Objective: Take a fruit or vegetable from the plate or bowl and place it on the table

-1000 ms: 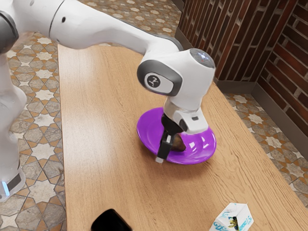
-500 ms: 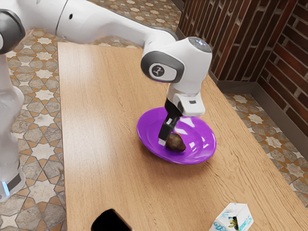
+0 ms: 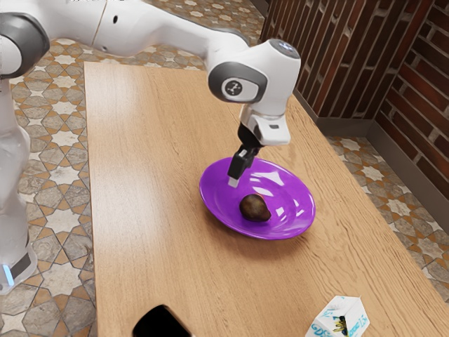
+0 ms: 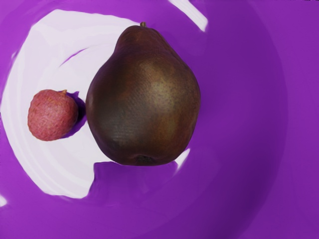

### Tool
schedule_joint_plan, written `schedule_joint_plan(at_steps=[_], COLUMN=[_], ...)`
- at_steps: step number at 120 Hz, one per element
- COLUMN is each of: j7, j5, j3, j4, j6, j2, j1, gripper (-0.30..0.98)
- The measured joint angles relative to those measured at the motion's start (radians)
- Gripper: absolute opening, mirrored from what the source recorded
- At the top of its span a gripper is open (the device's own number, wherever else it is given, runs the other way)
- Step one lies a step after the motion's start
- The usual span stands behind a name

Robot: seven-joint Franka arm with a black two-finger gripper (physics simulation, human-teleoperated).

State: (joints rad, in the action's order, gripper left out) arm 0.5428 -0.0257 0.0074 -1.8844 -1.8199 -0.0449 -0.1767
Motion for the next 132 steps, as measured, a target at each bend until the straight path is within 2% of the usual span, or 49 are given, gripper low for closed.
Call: schedule_joint_plan(at_steps=[43, 132], j7=[0.086, 0.160], j5=[0.003, 0.029], j3=[-0.004, -0.006], j4=[0.003, -0.029], j6=[-0.088, -0.175], j2=[0.065, 0.071], j1=[-0.010, -0.016], gripper=[0.69, 0.69])
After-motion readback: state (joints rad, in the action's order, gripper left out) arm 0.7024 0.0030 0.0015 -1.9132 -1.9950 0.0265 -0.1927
